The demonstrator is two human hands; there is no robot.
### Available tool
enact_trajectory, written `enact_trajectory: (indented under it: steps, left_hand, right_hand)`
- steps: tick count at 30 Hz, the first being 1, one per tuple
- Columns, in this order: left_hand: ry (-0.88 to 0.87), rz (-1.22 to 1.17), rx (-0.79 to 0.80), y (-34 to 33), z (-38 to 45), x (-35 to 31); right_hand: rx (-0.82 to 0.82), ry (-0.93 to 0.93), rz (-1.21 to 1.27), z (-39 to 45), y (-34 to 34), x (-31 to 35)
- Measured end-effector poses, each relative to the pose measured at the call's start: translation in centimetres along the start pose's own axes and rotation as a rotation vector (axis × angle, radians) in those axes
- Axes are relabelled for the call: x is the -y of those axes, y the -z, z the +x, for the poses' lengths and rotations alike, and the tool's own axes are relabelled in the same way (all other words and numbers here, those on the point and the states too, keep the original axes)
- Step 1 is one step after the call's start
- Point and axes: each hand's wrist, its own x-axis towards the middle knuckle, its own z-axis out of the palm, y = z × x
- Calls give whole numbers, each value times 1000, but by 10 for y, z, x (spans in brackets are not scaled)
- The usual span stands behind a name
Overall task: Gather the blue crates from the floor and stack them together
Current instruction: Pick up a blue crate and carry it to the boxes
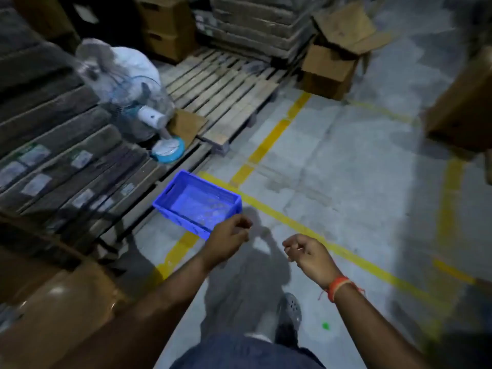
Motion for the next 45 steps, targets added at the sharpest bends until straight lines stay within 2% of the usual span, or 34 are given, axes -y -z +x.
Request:
enact_trajectory:
  steps: [5,9,18,23,27,33,39,45]
  left_hand:
    - [99,84,-49,2,17,-3]
    - [160,99,-123,16,34,0]
    - [185,62,-137,93,113,52]
    - [173,77,-58,163,196,133]
    - [164,185,72,221,280,211]
    - [122,384,132,275,365,321]
    - [231,458,99,271,425,439]
    - [257,545,25,264,471,558]
  right_hand:
    - [113,-69,-66,68,11,0]
    - [112,-78,24,101,3,3]
    - [125,-186,22,191,-57,13]
    - [72,-228,-32,262,-120,27]
    - [-40,-309,-86,324,-186,30]
    - [-125,-386,-167,400,-293,23]
    - [-214,-545,-11,463,-373,-57]
    - [-292,-671,69,509,-423,-160]
